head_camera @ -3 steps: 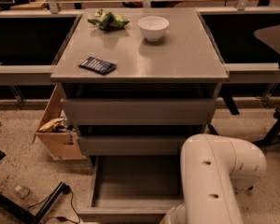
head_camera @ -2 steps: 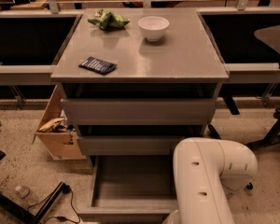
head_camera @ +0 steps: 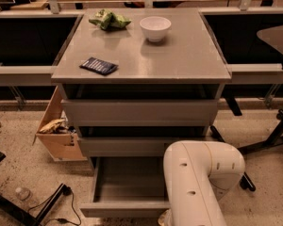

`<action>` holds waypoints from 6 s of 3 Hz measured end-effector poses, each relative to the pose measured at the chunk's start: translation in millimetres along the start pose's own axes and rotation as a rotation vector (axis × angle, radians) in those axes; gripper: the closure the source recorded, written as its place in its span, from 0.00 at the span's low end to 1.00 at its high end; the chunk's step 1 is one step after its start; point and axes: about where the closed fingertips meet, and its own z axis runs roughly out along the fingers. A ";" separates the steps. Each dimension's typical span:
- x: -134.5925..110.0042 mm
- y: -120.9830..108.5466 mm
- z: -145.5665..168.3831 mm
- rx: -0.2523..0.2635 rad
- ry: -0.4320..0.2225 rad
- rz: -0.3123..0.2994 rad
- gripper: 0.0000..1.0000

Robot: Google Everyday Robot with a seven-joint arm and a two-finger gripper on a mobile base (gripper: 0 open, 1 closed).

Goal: Close bottom drawer

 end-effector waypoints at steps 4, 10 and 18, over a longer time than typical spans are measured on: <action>-111.0 -118.4 44.4 0.082 -0.052 -0.118 1.00; -125.5 -165.2 55.1 0.140 -0.004 -0.047 0.11; -121.6 -164.8 -191.4 0.571 -0.243 -0.077 1.00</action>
Offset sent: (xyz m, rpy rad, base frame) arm 0.1305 0.0453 0.0323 0.0664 -0.1712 0.1041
